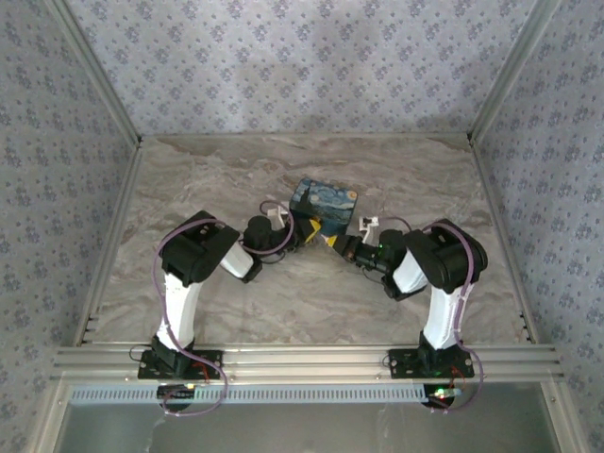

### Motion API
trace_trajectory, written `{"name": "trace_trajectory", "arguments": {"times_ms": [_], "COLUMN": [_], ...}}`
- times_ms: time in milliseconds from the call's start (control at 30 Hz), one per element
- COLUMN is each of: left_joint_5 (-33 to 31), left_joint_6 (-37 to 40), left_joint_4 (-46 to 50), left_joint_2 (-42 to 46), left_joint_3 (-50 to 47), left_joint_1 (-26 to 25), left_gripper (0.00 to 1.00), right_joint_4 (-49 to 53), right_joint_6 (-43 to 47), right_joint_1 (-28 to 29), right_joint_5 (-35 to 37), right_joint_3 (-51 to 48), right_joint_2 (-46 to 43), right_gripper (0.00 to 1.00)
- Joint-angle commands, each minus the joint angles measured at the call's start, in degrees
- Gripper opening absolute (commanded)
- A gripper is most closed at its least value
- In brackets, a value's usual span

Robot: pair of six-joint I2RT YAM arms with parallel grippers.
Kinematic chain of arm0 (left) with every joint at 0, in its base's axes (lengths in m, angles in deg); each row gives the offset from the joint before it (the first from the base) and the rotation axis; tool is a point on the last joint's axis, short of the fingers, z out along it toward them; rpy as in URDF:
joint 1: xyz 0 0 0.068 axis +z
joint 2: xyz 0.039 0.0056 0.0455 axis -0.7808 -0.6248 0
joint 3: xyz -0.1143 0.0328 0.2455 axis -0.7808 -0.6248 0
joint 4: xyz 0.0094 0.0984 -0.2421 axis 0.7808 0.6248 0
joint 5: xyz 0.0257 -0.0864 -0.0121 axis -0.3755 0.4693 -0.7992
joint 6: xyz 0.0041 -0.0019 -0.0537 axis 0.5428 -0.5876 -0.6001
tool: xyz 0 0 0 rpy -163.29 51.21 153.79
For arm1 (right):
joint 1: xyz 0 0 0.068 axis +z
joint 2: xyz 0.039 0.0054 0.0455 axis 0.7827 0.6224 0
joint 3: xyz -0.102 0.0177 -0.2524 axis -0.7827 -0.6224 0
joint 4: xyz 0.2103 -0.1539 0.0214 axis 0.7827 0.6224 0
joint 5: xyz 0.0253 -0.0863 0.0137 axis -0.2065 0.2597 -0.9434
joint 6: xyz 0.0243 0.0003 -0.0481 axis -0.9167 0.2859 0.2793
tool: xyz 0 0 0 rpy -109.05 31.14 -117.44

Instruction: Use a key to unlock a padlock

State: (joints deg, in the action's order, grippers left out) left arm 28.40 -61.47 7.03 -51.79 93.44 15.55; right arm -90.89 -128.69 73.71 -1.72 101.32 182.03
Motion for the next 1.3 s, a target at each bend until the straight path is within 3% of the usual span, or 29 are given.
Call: {"name": "trace_trajectory", "arguments": {"times_ms": [0, 400, 767, 1267], "left_joint_5": [-5.0, -0.4, 3.6, 3.1], "left_joint_6": [2.0, 0.0, -1.7, -2.2], "left_joint_4": [-4.5, -4.5, -4.5, -4.5], "left_joint_2": [3.4, 2.5, 1.5, 1.0], "left_joint_3": [0.1, 1.6, 3.7, 3.8], "left_joint_1": [1.6, 0.5, -0.1, -0.1], "left_gripper": [0.00, 0.00, 0.00, 0.00], "right_joint_4": [0.5, 1.9, 4.4, 3.3], "right_joint_6": [2.4, 2.0, 2.5, -1.2], "right_joint_1": [-0.5, 1.1, 0.7, -0.8], "right_joint_5": [-0.6, 0.4, 1.7, 3.7], "right_joint_3": [-2.2, 0.2, 3.2, 2.5], "right_joint_2": [-1.7, -6.5, -5.2, -3.9], "right_gripper": [0.00, 0.00, 0.00, 0.00]}}
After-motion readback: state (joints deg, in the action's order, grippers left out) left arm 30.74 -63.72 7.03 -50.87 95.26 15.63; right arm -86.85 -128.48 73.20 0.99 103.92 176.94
